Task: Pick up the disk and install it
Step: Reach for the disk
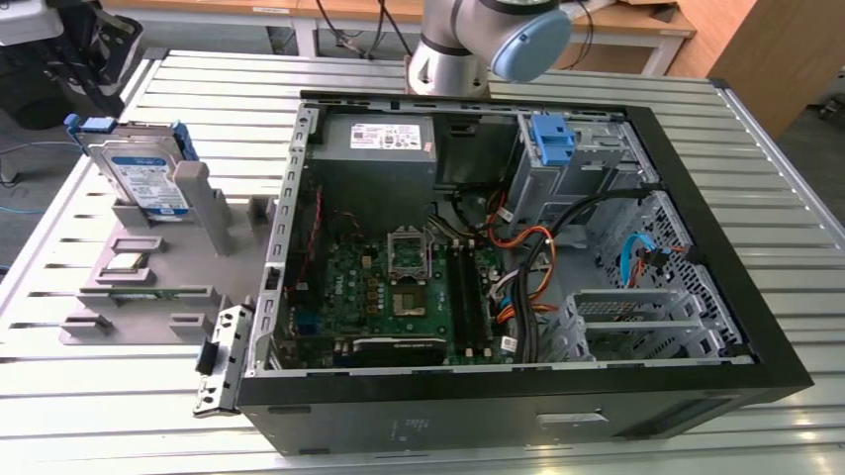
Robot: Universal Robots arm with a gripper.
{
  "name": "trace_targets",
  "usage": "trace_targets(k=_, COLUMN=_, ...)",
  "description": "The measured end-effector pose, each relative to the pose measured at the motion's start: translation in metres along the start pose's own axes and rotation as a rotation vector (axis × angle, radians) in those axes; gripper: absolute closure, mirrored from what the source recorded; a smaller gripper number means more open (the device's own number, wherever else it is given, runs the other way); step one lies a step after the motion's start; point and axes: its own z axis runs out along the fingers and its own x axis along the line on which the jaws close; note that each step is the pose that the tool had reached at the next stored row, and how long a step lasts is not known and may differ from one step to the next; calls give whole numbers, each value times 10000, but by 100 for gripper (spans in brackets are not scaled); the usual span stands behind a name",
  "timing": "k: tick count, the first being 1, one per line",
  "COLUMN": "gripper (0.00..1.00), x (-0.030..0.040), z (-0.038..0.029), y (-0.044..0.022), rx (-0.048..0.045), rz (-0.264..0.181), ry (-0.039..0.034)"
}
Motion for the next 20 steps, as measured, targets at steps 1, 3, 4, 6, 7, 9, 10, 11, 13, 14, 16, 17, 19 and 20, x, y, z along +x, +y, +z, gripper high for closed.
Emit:
trace_targets(k=1, gripper=89, x=3, z=8, y=0, rx=-1, rz=0, ry=0)
trace_targets(k=3, gripper=89, x=5, z=28, y=0, rx=0, rz=-2, ry=3)
trace_targets(k=4, gripper=89, x=6, z=39, y=1, rx=0, rz=0, ry=2)
trace_targets(k=6, gripper=89, x=6, z=51, y=1, rx=0, rz=0, ry=3)
trace_targets(k=7, gripper=89, x=6, z=51, y=1, rx=1, rz=0, ry=5)
trace_targets(k=9, gripper=89, x=7, z=55, y=1, rx=0, rz=0, ry=2)
trace_targets(k=10, gripper=89, x=5, z=55, y=1, rx=0, rz=1, ry=2)
trace_targets(k=11, gripper=89, x=5, z=55, y=1, rx=-1, rz=1, ry=2)
trace_targets(k=13, gripper=89, x=4, z=55, y=3, rx=-1, rz=0, ry=2)
trace_targets(k=14, gripper=89, x=4, z=55, y=8, rx=0, rz=0, ry=2)
trace_targets(k=16, gripper=89, x=7, z=57, y=20, rx=0, rz=0, ry=2)
trace_targets(k=17, gripper=89, x=7, z=58, y=25, rx=-1, rz=0, ry=1)
trace_targets(k=19, gripper=89, x=8, z=62, y=30, rx=-8, rz=0, ry=1)
trace_targets(k=20, gripper=89, x=8, z=65, y=35, rx=-9, rz=1, ry=3)
